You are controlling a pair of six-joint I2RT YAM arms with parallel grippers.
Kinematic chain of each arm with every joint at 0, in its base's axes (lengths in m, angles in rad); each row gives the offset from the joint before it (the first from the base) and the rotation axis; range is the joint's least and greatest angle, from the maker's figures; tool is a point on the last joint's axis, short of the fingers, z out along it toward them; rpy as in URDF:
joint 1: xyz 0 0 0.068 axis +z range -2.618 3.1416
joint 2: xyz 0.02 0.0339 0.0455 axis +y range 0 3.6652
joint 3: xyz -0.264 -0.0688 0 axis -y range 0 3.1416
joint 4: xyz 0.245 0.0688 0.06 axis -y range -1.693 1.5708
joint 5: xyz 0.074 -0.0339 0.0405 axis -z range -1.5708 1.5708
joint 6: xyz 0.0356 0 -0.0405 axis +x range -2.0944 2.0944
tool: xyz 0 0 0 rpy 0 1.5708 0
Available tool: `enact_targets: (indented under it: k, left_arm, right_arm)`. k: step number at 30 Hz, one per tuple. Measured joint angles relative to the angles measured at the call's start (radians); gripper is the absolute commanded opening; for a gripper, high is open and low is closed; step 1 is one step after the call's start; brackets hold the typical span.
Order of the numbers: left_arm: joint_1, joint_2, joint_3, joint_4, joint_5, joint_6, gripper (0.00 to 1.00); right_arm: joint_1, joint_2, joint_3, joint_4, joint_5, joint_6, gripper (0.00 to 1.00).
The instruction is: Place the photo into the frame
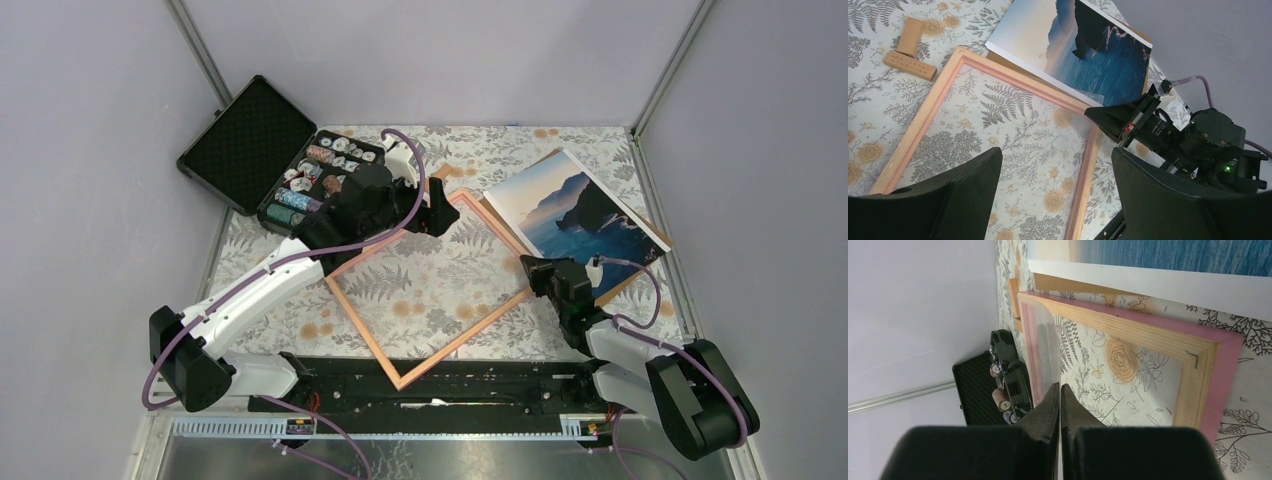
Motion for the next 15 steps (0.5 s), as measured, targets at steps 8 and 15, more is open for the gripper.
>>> enact_targets:
  k: [8, 15]
  left_arm:
    - [0.0, 0.0, 0.0, 0.0, 0.0, 0.0, 0.85]
    - [0.0, 0.0, 0.0, 0.0, 0.0, 0.0, 0.85]
  right_arm:
    - [0.0, -0.02, -0.003, -0.026, -0.002, -0.012, 0.0]
    - [0.0, -0.02, -0.011, -0.026, -0.004, -0.013, 0.0]
